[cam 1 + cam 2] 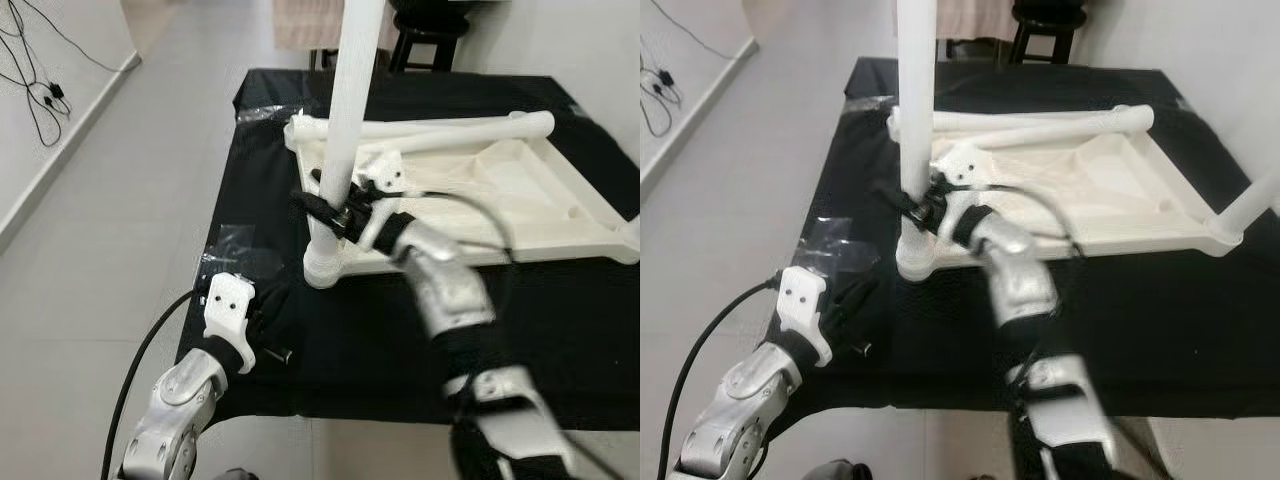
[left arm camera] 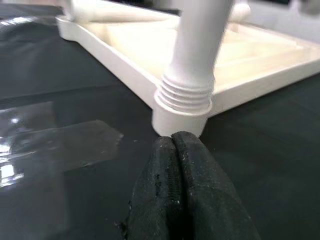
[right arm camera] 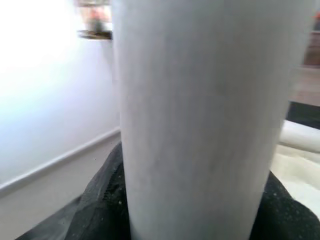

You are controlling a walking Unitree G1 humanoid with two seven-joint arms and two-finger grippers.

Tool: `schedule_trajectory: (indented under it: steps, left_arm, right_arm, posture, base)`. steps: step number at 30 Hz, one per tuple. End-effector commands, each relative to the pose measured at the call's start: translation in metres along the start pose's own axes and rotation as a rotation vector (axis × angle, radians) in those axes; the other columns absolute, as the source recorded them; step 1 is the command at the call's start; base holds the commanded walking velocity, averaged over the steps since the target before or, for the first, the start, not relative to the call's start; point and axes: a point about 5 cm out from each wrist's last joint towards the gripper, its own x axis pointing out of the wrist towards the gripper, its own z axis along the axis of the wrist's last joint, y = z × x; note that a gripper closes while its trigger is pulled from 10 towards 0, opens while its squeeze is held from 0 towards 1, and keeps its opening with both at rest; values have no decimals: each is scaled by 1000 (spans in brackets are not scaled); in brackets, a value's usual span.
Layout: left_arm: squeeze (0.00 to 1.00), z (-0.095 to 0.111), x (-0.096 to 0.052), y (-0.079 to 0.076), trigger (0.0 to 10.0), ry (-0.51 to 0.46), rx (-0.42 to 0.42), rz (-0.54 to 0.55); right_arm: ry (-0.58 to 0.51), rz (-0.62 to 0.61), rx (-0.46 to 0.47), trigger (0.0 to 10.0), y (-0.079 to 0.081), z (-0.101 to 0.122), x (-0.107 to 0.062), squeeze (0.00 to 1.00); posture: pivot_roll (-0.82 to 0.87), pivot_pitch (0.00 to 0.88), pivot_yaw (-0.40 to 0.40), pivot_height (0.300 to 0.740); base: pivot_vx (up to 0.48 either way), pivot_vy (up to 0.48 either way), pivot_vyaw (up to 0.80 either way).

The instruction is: Building children table

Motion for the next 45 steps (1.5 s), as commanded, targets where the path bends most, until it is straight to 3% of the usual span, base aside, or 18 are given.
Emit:
schedule_trajectory:
  steps: [1, 2, 3, 5, 14, 15, 16, 18, 19, 20, 22, 25, 26, 32, 36, 37, 38, 45]
  left_arm:
    - [0, -3, 0, 1, 10000, 13, -17, 0]
    - [0, -3, 0, 2, 10000, 14, -20, -1]
    - [0, -3, 0, 2, 10000, 14, -20, -1]
    - [0, -4, 2, 3, 10000, 14, -26, 2]
    - [0, -3, 2, 4, 10000, 4, -24, 23]
    - [0, -3, 2, 4, 10000, 4, -24, 23]
    - [0, -3, 2, 4, 10000, 4, -24, 23]
    - [0, -3, 2, 4, 10000, 5, -25, 20]
    - [0, -3, 2, 4, 10000, 5, -25, 20]
    - [0, -3, 3, 4, 10000, 6, -25, 18]
    - [0, -3, 3, 4, 10000, 7, -26, 14]
    - [0, -3, 3, 4, 10000, 7, -26, 14]
    - [0, -3, 3, 4, 10000, 7, -26, 14]
    - [0, -3, 1, 3, 10000, 8, -23, 18]
    - [0, -3, 1, 2, 10000, 9, -21, 18]
    - [0, -2, 0, 1, 10000, 9, -21, 17]
    - [0, -2, 0, 1, 10000, 9, -21, 16]
    - [0, -2, -1, -1, 10000, 9, -21, 16]
  right_arm:
    - [206, -135, -1, 0, -15, -41, -19, 0]
    - [210, -131, 19, 0, -5, -44, -20, 0]
    - [210, -131, 19, 0, -5, -44, -20, 0]
    - [184, -69, 25, 0, 11, -41, -10, 0]
    - [190, -103, 10, 0, 15, -36, -8, 0]
    - [184, -90, 11, 10000, 15, -33, -6, 0]
    - [184, -90, 11, 10000, 15, -33, -6, 0]
    - [116, 73, 49, 10000, 23, -21, -1, 16]
    - [116, 73, 49, 10000, 23, -21, -1, 16]
    - [66, 215, 62, 10000, 28, -11, -1, 1000]
    - [3, 415, 45, 10000, 30, 5, -3, 1000]
    - [-4, 442, 29, 10000, 26, 7, -3, 1000]
    - [-4, 475, -6, 10000, 21, 10, -2, 0]
    - [25, 666, -27, 10000, -3, 18, 2, 0]
    - [37, 693, 2, 10000, -9, 20, 8, 0]
    - [35, 700, 20, 4157, -11, 21, 10, 0]
    - [33, 707, 32, 0, -12, 22, 11, 0]
    - [53, 774, 50, 0, -12, 20, 11, 0]
  posture:
    - [103, 153, -43, 740]
    - [85, 140, -38, 740]
    - [85, 140, -38, 740]
    - [93, 143, -44, 740]
    - [94, 139, -52, 740]
    - [94, 138, -52, 740]
    - [94, 138, -52, 740]
    - [94, 138, -52, 740]
    - [94, 138, -52, 740]
    - [101, 139, -46, 740]
    - [112, 141, -46, 740]
    - [112, 141, -46, 740]
    - [121, 143, -47, 740]
    - [134, 144, -53, 740]
    - [138, 147, -54, 740]
    - [144, 151, -55, 740]
    - [144, 151, -55, 740]
    - [153, 160, -57, 740]
  base:
    - [0, 0, 0]
    - [0, 0, 0]
    - [0, 0, 0]
    - [0, 0, 0]
    - [0, 0, 0]
    - [0, 0, 0]
    - [0, 0, 0]
    - [0, 0, 0]
    - [0, 0, 0]
    - [0, 0, 0]
    - [0, 0, 0]
    - [0, 0, 0]
    - [0, 0, 0]
    - [0, 0, 0]
    - [0, 0, 0]
    - [0, 0, 0]
    - [0, 0, 0]
    - [0, 0, 0]
